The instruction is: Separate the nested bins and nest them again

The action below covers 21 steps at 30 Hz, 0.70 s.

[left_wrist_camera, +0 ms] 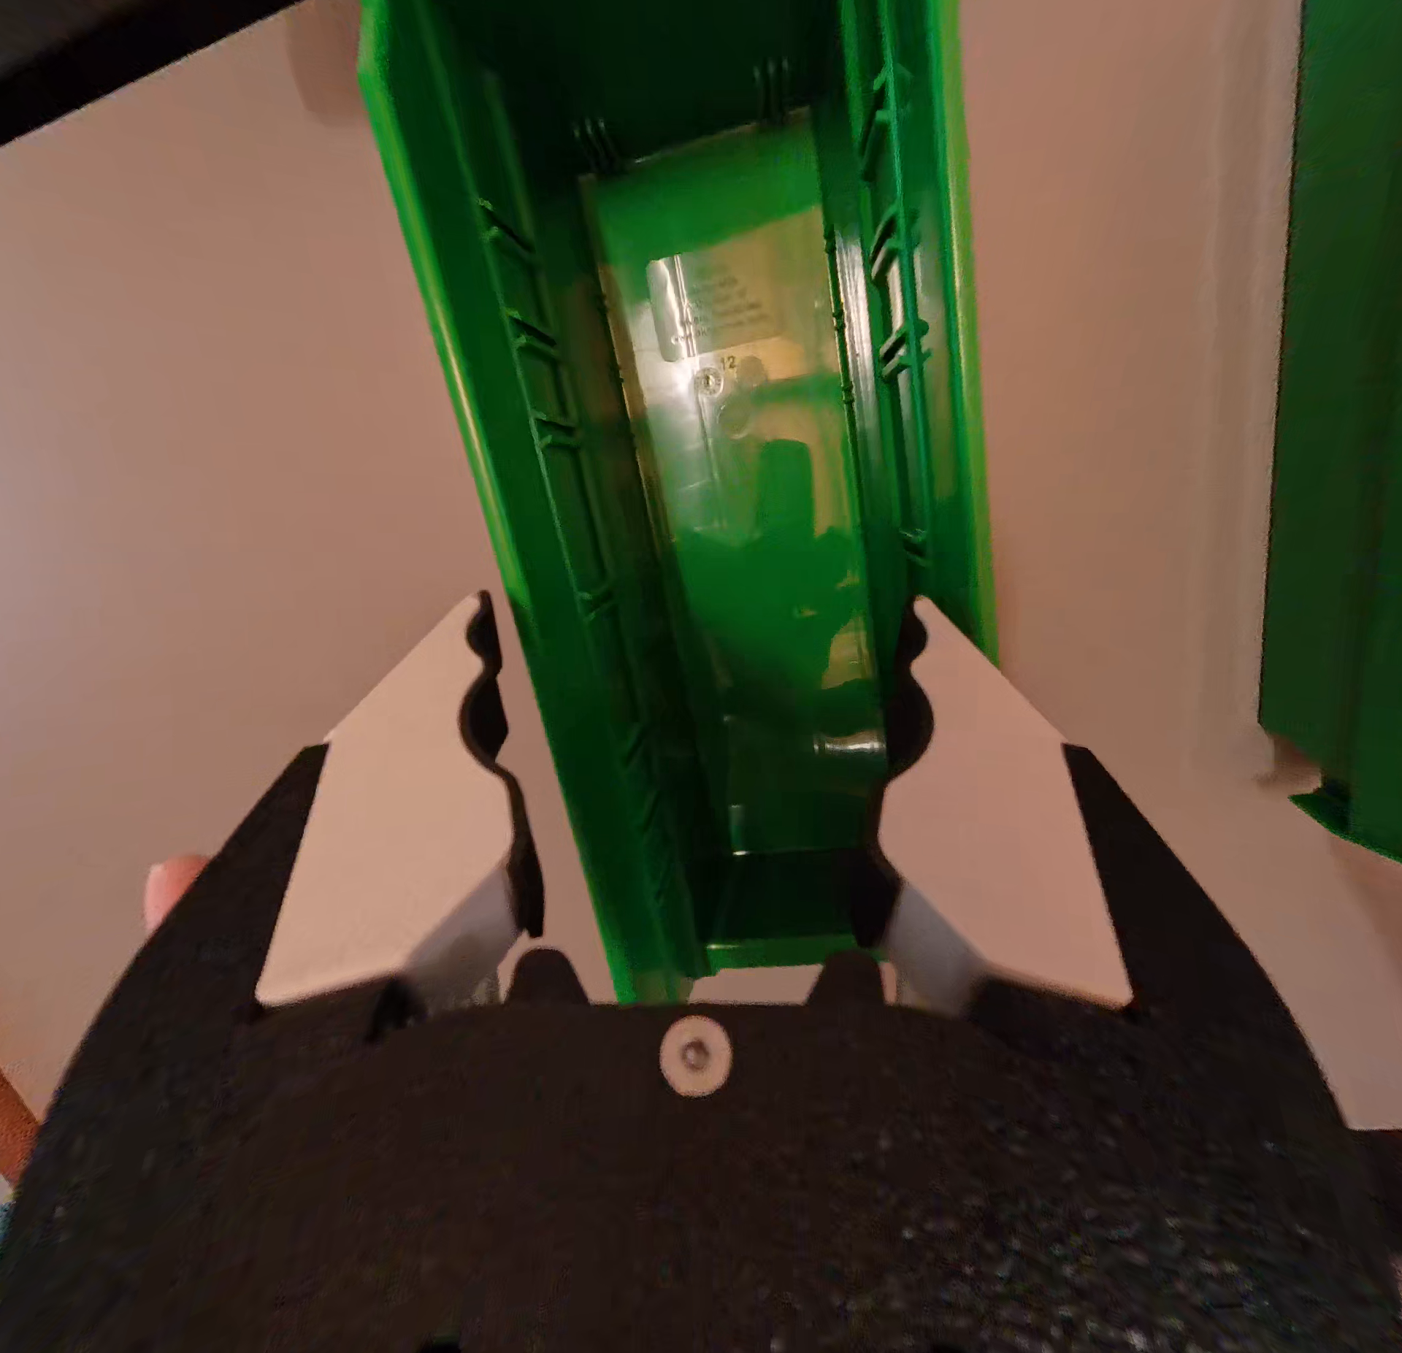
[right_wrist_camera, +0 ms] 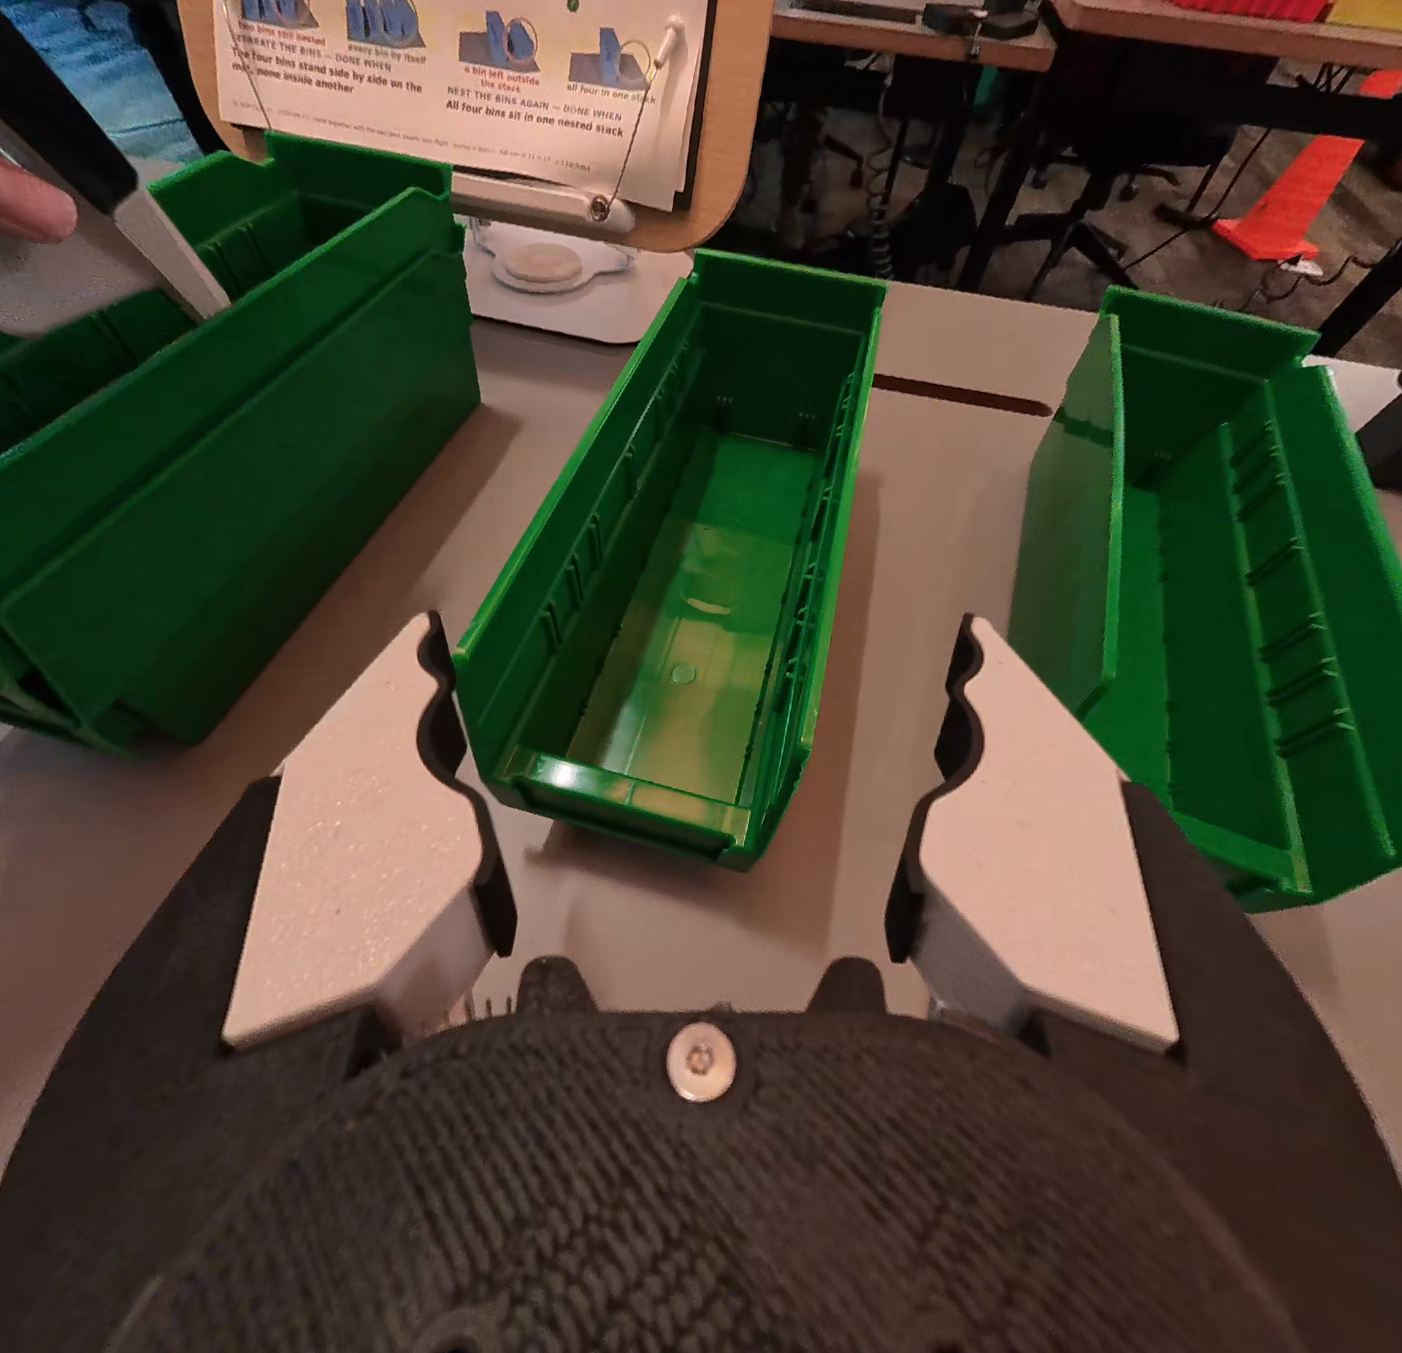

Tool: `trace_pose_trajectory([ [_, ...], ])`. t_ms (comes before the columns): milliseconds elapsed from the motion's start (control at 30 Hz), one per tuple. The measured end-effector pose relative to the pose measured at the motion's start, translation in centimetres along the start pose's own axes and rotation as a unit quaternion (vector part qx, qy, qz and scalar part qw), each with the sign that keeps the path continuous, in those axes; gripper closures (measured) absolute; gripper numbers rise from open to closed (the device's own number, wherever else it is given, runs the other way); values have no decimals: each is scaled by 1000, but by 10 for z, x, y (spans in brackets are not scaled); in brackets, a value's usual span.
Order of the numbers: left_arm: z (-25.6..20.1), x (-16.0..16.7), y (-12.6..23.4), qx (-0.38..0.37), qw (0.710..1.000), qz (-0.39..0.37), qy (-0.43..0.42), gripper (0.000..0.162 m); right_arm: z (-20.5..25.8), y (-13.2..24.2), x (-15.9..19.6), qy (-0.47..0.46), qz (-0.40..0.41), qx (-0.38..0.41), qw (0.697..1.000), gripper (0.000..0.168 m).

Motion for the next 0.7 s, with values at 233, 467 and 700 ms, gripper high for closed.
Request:
trace_pose_trajectory([
  [233, -10, -20, 23, 56, 997, -48, 23, 50, 0, -1, 2, -12, 5, -12, 1000, 41],
  [467, -12, -8, 3, 31, 999, -17, -5, 43, 5, -5, 6, -8, 15, -18, 1000, 42],
  [700, -11, -6, 0, 19, 999, 4, -33, 55, 5, -6, 10, -10, 25, -21, 999, 42],
])
Point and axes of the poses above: each gripper's, where its closed fingertips meet, y back along the fingers, x out of its underside, z = x × y across the jaws, the point moved 1 cm from there along y, back along the fingers
